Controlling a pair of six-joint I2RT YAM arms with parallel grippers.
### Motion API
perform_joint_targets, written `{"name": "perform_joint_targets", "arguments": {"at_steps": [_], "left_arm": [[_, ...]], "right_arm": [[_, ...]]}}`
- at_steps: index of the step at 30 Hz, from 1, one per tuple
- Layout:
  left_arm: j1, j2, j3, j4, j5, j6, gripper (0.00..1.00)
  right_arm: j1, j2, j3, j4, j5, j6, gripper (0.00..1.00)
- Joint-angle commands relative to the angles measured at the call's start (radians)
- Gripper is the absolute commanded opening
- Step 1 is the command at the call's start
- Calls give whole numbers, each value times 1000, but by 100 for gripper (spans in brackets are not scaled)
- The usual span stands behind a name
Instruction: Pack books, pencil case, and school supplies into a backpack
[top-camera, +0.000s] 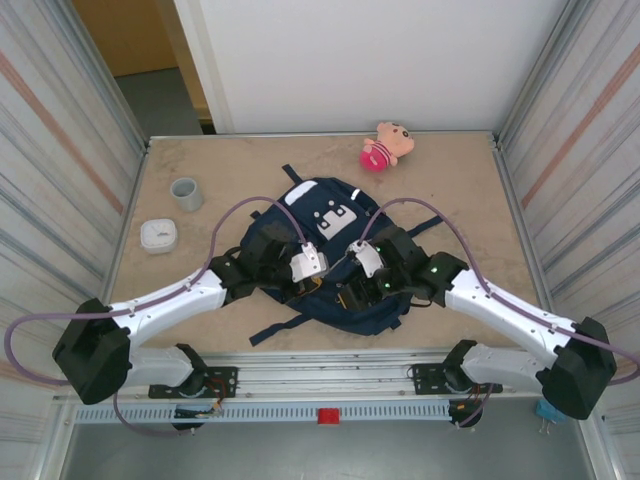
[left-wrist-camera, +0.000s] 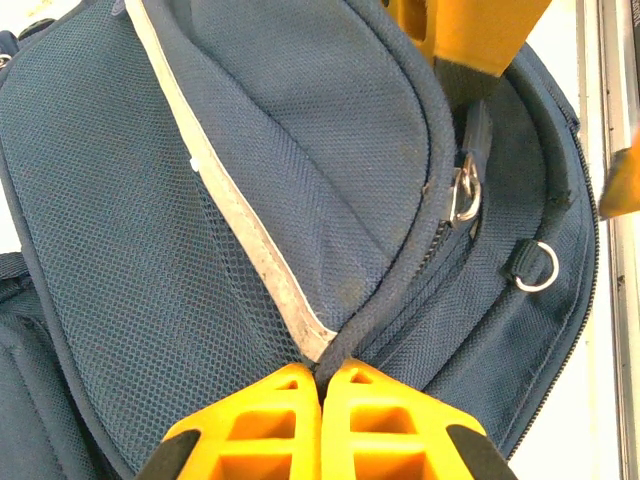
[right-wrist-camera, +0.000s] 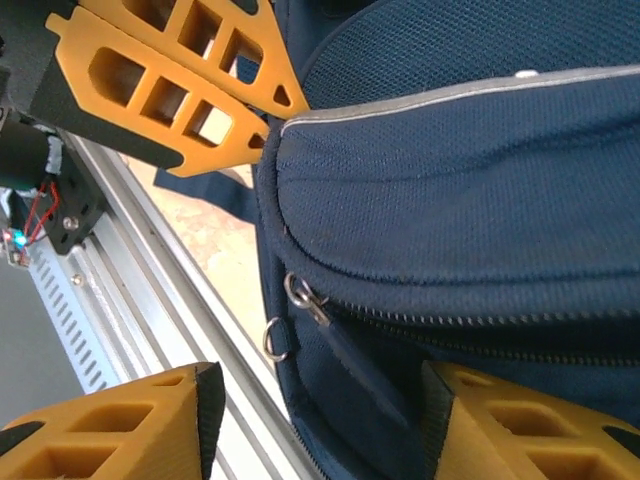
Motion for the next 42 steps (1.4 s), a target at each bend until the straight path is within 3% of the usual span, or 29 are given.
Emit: {"name": "perform_joint_targets", "arguments": {"at_steps": [1, 10, 18, 22, 27, 29, 31, 34, 37, 42], "left_arm": [[1, -26, 10, 38, 61, -39, 0], [9, -53, 1, 20, 14, -34, 0], [28, -81, -16, -45, -85, -38, 0], [43, -108, -35, -74, -125, -45, 0], [49, -127, -42, -71, -143, -106, 2], [46, -145, -22, -87, -108, -212, 17], [33, -180, -21, -64, -93, -402, 38], [7, -242, -48, -66, -237, -715, 63], [10, -303, -70, -212, -416, -1002, 73], [21, -369, -188, -258, -483, -1257, 75]], "right_arm": [[-6, 26, 40, 25, 30, -36, 48], [-6, 16, 59, -37, 145, -22, 9], [-72, -51, 67, -144, 223, 15, 1], [-139, -85, 42, -163, 168, 20, 0], [-103, -80, 14, -103, 63, 29, 0], [-68, -67, 12, -75, 67, 49, 0], [-35, -48, 15, -50, 73, 66, 0], [-10, -23, 16, -21, 74, 82, 0], [6, -8, 16, 0, 81, 93, 0], [36, -8, 6, 23, 102, 111, 0]]}}
